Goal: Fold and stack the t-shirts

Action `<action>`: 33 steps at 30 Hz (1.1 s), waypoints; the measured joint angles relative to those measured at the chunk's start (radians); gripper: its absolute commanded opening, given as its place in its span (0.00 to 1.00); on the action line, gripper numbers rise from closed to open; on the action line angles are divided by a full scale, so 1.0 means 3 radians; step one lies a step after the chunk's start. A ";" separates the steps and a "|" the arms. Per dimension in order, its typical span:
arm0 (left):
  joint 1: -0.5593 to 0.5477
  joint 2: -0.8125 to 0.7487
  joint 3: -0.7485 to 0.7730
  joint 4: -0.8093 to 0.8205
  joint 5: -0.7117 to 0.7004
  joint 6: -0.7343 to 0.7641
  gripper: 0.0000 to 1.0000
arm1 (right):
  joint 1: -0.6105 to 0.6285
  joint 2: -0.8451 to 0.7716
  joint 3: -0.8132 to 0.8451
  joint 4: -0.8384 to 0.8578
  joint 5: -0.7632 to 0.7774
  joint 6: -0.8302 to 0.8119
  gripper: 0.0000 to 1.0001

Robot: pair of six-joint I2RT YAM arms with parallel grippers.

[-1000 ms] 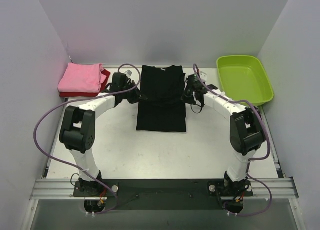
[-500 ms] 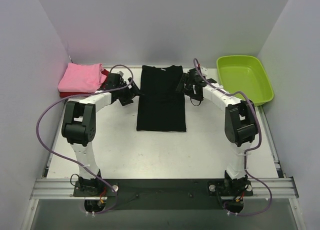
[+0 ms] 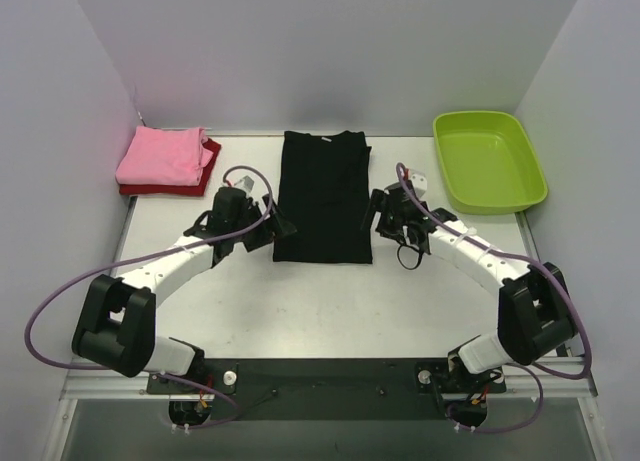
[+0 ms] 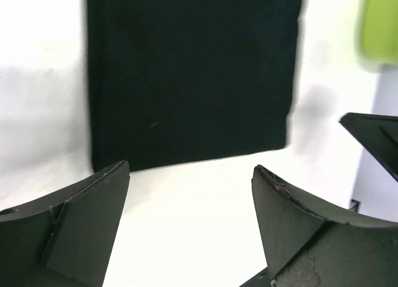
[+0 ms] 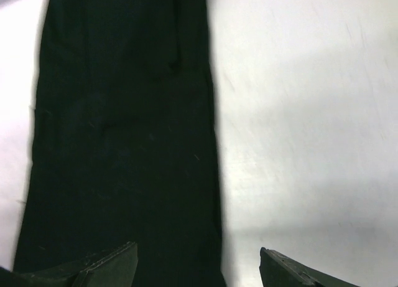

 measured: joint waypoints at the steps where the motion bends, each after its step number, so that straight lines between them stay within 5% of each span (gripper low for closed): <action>1: -0.0003 0.0010 -0.0097 -0.0001 -0.0010 -0.0009 0.88 | 0.0000 -0.0006 -0.0112 0.0022 0.0001 0.0010 0.77; 24: -0.0006 0.0421 -0.0556 0.0436 -0.0163 -0.0104 0.82 | 0.0065 -0.0015 -0.0800 0.0413 -0.0033 0.0248 0.76; 33: -0.0006 0.0612 -0.0556 0.0754 -0.0128 -0.0158 0.60 | 0.0065 0.0268 -0.0800 0.0598 -0.0158 0.0346 0.75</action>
